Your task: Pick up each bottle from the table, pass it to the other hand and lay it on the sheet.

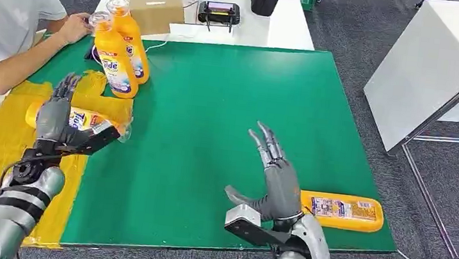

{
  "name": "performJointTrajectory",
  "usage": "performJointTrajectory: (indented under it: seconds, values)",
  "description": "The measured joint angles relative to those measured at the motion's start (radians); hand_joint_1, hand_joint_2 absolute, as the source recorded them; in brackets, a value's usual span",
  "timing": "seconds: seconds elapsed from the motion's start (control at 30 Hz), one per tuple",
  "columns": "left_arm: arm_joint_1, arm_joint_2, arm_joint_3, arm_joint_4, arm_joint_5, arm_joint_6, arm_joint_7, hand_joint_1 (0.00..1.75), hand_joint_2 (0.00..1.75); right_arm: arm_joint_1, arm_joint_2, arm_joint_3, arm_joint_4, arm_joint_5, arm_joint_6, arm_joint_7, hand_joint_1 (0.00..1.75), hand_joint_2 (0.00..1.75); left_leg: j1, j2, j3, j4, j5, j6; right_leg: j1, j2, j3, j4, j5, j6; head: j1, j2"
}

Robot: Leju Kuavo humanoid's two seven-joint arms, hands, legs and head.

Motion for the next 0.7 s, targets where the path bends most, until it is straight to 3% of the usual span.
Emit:
performJointTrajectory:
  seconds: [0.07, 0.23, 0.47, 0.7]
  values:
    - [0.114, -0.024, 0.017, -0.187, 0.187, -0.111, -0.072, 0.0, 1.75, 0.03, -0.034, -0.002, 0.014, 0.09, 0.03, 0.051, 0.0, 1.75, 0.0, 0.0, 0.0, 0.0, -0.002, 0.001, 0.0, 0.0, 0.0, 0.0, 0.0, 0.0, 0.0, 0.0]
    - [0.297, -0.074, 0.019, -0.457, 0.217, -0.129, -0.112, 0.0, 1.75, 0.086, -0.11, -0.043, 0.058, 0.117, 0.063, 0.084, 0.0, 1.75, -0.002, 0.0, -0.001, 0.0, -0.005, 0.002, -0.001, 0.0, 0.0, -0.001, -0.002, 0.003, 0.0, 0.0]
    - [0.358, -0.101, 0.017, -0.548, 0.209, -0.144, -0.132, 0.0, 1.75, 0.094, -0.142, -0.077, 0.094, 0.167, 0.091, 0.156, 0.0, 1.75, 0.0, 0.0, 0.001, 0.0, -0.004, 0.001, 0.0, 0.0, 0.001, -0.001, -0.002, 0.003, -0.001, 0.0]
    - [0.427, -0.151, -0.024, -0.582, 0.316, -0.139, -0.171, 0.0, 1.75, 0.092, -0.16, -0.2, 0.194, 0.184, 0.063, 0.185, 0.0, 1.75, -0.002, -0.001, 0.0, 0.0, -0.004, 0.002, -0.001, 0.0, 0.001, -0.001, -0.002, 0.003, 0.0, 0.0]
